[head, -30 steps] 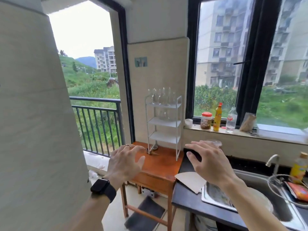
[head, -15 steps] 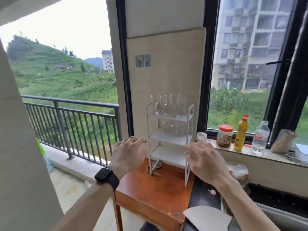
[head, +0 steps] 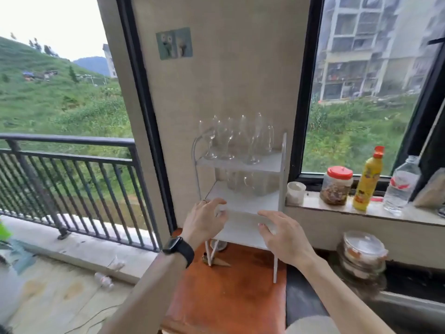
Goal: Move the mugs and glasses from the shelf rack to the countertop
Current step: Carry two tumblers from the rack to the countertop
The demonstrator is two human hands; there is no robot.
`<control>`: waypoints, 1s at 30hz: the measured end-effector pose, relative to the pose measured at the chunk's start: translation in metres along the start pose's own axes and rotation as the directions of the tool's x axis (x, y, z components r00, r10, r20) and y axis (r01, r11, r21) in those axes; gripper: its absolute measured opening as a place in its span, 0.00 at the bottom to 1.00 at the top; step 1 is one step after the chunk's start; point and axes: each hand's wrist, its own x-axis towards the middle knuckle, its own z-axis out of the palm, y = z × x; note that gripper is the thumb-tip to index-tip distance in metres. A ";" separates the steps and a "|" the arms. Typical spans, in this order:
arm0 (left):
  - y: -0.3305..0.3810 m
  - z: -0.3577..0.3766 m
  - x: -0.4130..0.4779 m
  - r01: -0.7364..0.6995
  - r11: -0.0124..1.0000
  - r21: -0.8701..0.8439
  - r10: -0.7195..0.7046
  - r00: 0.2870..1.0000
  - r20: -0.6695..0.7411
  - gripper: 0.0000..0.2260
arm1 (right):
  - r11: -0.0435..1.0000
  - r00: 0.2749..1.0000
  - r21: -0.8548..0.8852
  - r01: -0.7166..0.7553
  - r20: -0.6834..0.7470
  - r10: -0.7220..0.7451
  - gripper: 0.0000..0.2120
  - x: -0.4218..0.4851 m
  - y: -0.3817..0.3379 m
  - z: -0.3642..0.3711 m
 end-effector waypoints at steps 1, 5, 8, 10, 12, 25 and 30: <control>-0.005 0.011 0.018 0.008 0.999 -0.045 -0.007 1.000 0.020 0.17 | 0.999 0.999 0.021 -0.040 0.003 0.040 0.19 0.012 0.001 0.010; -0.019 0.041 0.087 0.086 0.977 -0.195 -0.072 0.994 0.077 0.21 | 0.959 0.973 0.170 -0.228 0.021 0.228 0.19 0.071 0.002 0.042; -0.025 0.051 0.137 0.087 0.966 -0.245 -0.061 0.992 0.113 0.23 | 0.866 0.924 0.334 -0.372 0.039 0.382 0.18 0.115 0.003 0.055; -0.032 0.059 0.166 0.125 0.937 -0.327 -0.067 0.981 0.183 0.22 | 0.772 0.876 0.439 -0.460 0.084 0.475 0.18 0.139 0.005 0.064; -0.037 0.065 0.186 0.165 0.887 -0.431 -0.049 0.963 0.266 0.20 | 0.677 0.838 0.536 -0.504 0.116 0.533 0.21 0.160 0.010 0.072; -0.065 0.077 0.200 0.086 0.896 -0.435 0.081 0.933 0.351 0.17 | 0.623 0.844 0.626 -0.469 0.109 0.525 0.14 0.179 0.008 0.087; -0.083 0.071 0.167 -0.045 0.892 -0.450 0.179 0.949 0.258 0.13 | 0.725 0.880 0.562 -0.398 0.009 0.476 0.18 0.144 0.013 0.090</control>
